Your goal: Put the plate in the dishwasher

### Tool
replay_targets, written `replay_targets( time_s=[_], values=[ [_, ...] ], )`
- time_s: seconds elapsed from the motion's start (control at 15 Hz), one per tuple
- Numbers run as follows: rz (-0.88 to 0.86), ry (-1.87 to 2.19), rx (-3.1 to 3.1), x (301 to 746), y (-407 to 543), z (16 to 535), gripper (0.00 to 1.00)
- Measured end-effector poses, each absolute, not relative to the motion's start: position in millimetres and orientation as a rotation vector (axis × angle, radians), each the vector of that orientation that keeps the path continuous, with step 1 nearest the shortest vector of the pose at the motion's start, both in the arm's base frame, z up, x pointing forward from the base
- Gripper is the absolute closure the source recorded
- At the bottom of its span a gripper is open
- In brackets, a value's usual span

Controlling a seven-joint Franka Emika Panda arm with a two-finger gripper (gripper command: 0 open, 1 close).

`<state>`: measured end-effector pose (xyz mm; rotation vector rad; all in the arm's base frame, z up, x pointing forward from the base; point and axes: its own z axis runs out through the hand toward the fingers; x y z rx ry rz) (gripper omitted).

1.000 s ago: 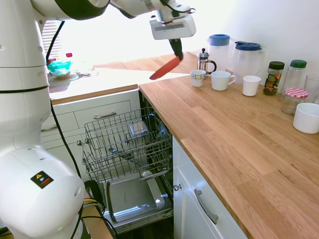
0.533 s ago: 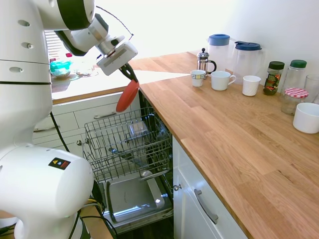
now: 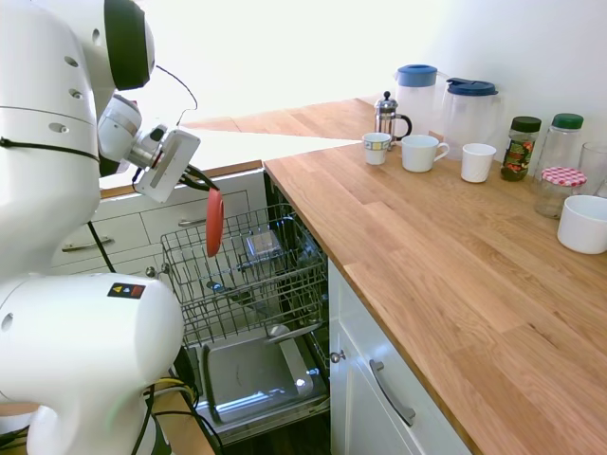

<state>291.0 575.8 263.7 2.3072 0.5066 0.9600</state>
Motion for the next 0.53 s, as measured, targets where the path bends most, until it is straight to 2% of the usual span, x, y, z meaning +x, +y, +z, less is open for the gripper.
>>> replay_targets(
  time_s=[0.2, 0.53],
  values=[
    [0.952, 0.632, 2.234, 276, 595, 226, 1.00],
    [0.859, 0.686, 2.213, 275, 619, 180, 1.00]
  ],
)
